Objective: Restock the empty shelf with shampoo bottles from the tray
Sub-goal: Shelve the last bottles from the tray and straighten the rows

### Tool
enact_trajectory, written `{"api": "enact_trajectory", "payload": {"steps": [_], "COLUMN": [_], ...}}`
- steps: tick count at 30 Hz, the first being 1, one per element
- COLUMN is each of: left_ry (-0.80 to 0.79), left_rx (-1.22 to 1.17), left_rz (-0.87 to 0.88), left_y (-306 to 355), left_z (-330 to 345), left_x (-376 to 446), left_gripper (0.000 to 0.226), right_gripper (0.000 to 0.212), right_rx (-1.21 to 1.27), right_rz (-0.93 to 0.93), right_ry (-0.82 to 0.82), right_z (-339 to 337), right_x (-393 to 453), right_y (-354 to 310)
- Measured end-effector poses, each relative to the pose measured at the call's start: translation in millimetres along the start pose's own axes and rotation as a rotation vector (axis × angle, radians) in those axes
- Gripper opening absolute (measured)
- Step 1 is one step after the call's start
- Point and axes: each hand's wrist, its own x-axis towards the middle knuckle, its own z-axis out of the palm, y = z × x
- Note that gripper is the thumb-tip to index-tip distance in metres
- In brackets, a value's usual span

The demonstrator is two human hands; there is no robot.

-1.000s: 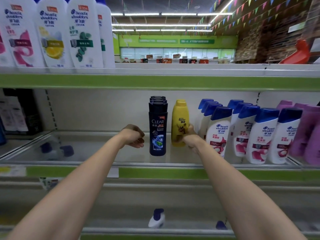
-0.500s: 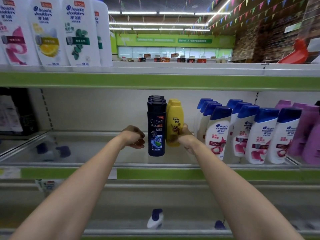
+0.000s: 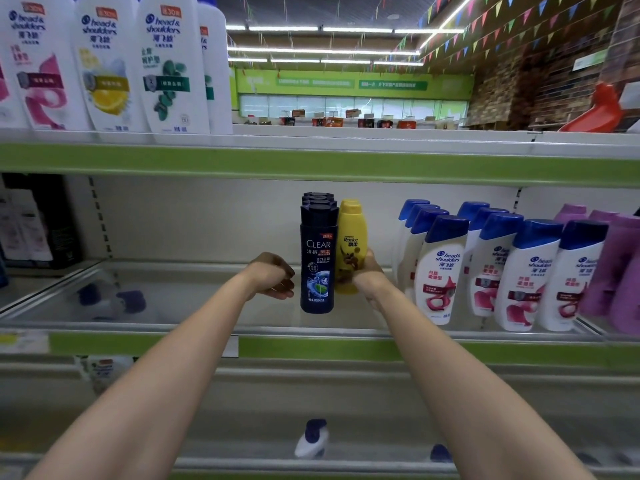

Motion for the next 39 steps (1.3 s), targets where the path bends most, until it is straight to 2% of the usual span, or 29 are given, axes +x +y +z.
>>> {"api": "enact_trajectory", "payload": {"steps": [8,11,15,19,22,28,32,36,39], "left_ry": [0.017,0.073,0.208,0.396,0.455,0.283,0.204,0.133,0.069], "left_rx": [0.036,0.064,0.095,0.078,0.024,-0.035,-0.032,0.048,0.066], "left_rz": [0.001,0.014,0.034,0.072,0.116,0.184,0.208,0.251,0.286], "left_y": [5,8,10,16,18,26,40,61,72], "left_z": [-3,0,16,44,70,121,132,135,143], "left_x": [-13,-26,-48,-76,-97,-130,-121,-106,-98], "left_gripper": [0.014,0.012,0.01,0.013,0.025,0.024,0.011,0.044,0.07], "right_gripper": [0.091,0.08,0.067,0.051,0.041,0.026,0.039,0.062,0.05], "right_rx": [-0.103,-0.211,-0.355,-0.371,-0.353,-0.275,-0.242,-0.107,0.149], "right_rz": [0.058,0.029,-0.121,-0.236,-0.285,-0.266,-0.166,-0.114,-0.088], "right_ry": [0.017,0.031,0.067,0.04,0.052,0.186,0.219,0.164,0.08], "right_z": [-6,-13,-28,-52,-72,-107,-125,-133,-131], "right_x": [0,-26,-69,-118,-149,-171,-164,-150,-143], "right_y": [-4,-15,-27,-31,-26,-1,7,3,-2]}}
